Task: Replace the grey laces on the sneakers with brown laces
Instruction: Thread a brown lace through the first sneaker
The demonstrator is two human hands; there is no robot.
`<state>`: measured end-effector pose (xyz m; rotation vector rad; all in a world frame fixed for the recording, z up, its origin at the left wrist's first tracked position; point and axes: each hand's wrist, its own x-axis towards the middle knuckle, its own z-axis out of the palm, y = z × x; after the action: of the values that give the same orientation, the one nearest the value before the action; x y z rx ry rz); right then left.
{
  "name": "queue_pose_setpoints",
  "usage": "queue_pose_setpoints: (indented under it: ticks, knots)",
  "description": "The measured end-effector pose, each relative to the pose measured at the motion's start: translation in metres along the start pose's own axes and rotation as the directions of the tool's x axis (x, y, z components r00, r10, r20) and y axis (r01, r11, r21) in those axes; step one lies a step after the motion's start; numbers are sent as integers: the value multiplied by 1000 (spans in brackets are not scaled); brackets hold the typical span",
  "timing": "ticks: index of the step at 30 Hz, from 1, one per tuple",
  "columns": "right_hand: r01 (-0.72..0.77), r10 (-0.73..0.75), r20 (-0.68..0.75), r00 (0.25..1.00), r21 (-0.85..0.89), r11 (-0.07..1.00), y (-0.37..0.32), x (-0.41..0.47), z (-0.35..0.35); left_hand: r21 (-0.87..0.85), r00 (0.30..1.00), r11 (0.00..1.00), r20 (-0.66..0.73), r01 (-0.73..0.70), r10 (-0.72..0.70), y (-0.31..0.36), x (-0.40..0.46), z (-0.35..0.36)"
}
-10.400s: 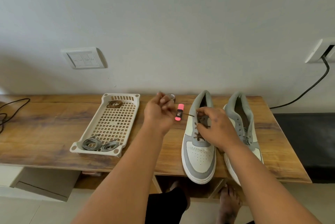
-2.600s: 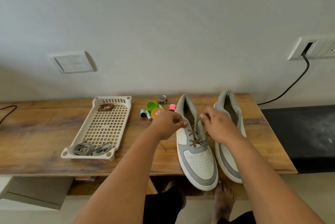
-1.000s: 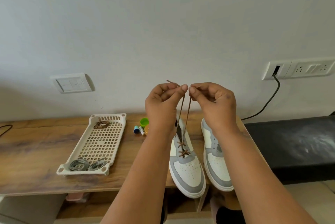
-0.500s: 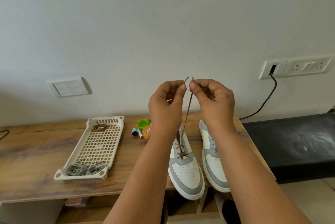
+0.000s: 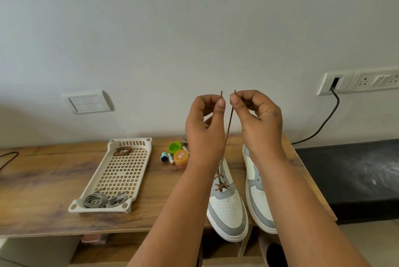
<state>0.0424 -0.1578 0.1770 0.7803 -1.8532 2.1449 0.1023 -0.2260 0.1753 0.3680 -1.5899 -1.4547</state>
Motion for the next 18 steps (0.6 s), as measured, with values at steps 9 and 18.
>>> queue_pose_setpoints:
  ticks: [9,18]
  knots:
    - [-10,10,8,1000,15,1000,-2,-1,1,143,999,989,5,-42,41,-6,3,-2]
    - [-33,33,14,999,10,999,1,1,-1,107,999,993,1,-47,47,-3,4,-3]
